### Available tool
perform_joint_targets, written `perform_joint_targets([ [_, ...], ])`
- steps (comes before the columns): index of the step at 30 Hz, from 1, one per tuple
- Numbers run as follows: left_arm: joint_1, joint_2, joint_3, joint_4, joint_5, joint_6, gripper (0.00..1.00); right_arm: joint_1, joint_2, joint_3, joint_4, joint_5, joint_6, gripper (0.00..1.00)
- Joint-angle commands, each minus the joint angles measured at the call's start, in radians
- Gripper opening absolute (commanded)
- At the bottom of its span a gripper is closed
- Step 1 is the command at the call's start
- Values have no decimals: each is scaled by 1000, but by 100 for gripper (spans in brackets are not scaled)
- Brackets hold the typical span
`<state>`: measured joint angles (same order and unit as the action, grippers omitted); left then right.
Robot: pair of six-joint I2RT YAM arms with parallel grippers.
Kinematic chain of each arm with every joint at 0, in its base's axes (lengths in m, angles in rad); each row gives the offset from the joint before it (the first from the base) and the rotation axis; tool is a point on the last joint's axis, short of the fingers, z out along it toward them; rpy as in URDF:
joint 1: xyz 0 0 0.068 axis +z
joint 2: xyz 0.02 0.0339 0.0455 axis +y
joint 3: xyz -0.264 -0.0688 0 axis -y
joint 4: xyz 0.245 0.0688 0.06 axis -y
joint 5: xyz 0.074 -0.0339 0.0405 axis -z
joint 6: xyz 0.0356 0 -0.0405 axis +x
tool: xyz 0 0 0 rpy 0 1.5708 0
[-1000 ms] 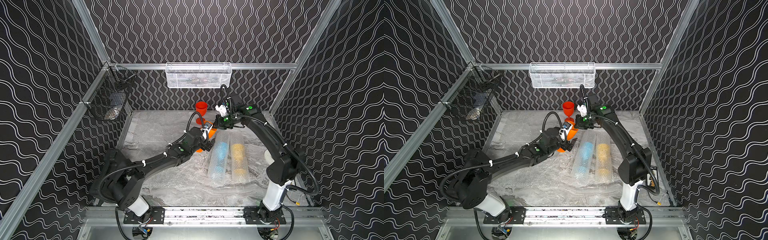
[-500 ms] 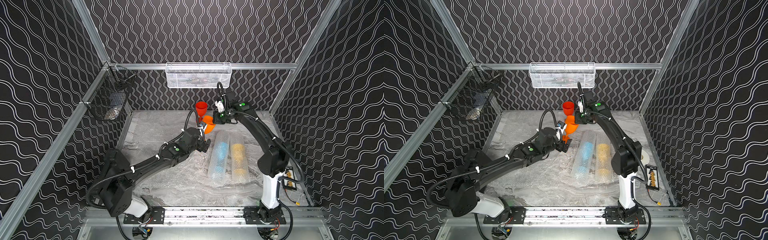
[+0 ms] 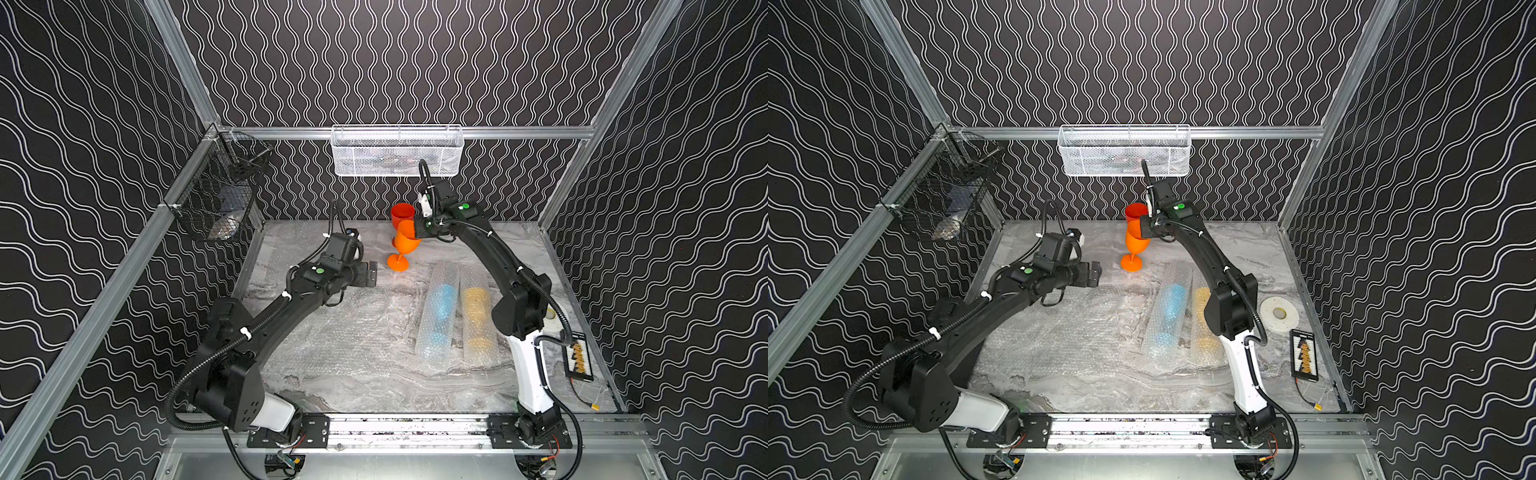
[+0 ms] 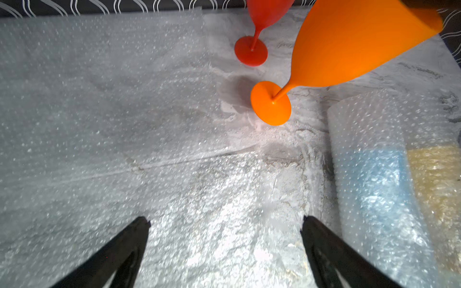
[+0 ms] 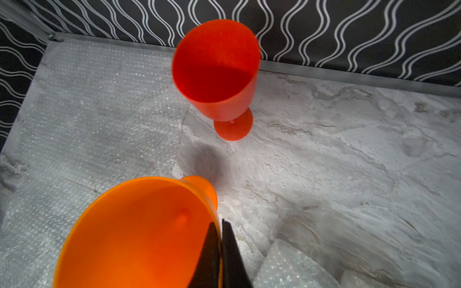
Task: Unpack wine glasses from bubble wrap
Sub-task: Place the wine glass at the center of the board.
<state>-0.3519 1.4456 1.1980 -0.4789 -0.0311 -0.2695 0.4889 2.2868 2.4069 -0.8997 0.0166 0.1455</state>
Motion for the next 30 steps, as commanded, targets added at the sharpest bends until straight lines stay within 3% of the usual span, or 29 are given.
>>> perform_joint_targets([
  [1,31,-18,-9,-78,112,-2,99,4,20,25,29,22,-57,0],
  [6,68,-33,-35,-82,159,19,99,19,34,7,70,14,-73,0],
  [12,75,-48,-45,-50,211,24,99,51,127,100,46,54,-91,0],
  [20,77,-64,-54,-55,213,35,99,60,144,96,82,121,-105,0],
  [27,77,-59,-51,-53,228,32,99,61,160,104,96,100,-97,0],
  [30,77,-64,-55,-53,219,33,99,64,172,103,105,102,-91,5],
])
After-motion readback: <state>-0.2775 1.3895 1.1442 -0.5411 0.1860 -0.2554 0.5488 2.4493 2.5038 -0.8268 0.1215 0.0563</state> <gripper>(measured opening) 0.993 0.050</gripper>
